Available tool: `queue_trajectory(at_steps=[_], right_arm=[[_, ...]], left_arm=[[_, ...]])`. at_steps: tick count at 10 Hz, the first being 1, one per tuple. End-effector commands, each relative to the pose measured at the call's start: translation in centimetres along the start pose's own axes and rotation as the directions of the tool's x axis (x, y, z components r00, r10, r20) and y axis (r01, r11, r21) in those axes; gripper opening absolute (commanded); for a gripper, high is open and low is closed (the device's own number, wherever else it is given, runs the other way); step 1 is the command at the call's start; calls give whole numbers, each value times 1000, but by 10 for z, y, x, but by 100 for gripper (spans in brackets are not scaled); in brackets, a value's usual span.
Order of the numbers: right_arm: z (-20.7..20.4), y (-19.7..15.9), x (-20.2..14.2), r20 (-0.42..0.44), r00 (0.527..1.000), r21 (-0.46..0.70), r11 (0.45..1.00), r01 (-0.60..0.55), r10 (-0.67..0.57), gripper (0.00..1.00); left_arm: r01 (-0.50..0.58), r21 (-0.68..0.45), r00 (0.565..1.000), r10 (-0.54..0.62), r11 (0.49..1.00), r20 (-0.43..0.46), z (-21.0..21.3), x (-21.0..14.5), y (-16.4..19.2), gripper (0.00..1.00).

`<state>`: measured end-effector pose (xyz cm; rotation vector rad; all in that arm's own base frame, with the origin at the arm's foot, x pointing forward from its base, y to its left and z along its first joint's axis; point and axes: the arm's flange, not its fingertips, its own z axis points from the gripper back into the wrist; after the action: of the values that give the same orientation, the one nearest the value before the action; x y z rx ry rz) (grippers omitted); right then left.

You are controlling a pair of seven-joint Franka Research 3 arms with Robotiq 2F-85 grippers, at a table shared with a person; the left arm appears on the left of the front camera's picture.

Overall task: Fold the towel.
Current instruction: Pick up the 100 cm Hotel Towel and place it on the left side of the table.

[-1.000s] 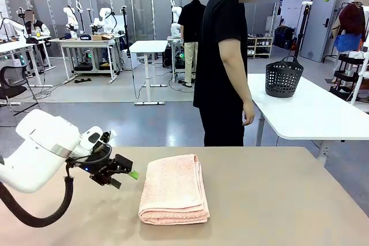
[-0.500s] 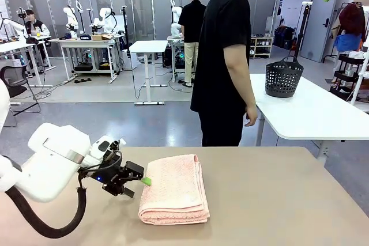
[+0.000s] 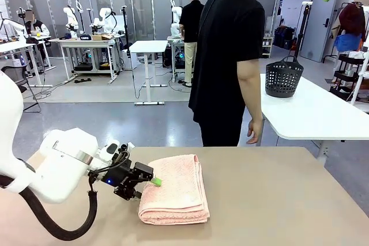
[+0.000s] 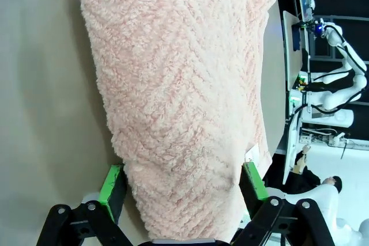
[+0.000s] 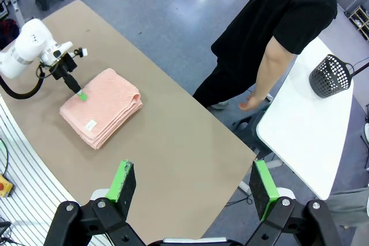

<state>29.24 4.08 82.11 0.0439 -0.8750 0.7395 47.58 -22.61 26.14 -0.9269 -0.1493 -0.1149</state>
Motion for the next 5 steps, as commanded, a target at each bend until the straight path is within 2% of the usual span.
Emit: queue_trajectory(at_steps=[1, 2, 4, 5], right_arm=[[0, 1, 0, -1, 1000, -6, 1000, 12, -12, 100], [0, 1, 0, -1, 1000, -6, 1000, 12, -12, 100], [0, 1, 0, -1, 1000, -6, 1000, 12, -12, 100], [0, 1, 0, -1, 1000, -6, 1000, 12, -12, 100]], left_arm=[[0, -38, 999, 1, 999, 32, -8, 5, 1, 80], [-3, -36, 999, 5, 999, 45, -8, 6, 0, 44], [3, -49, 999, -1, 999, 41, -9, 7, -4, 0], [8, -51, 999, -6, 999, 43, -9, 7, -6, 0]])
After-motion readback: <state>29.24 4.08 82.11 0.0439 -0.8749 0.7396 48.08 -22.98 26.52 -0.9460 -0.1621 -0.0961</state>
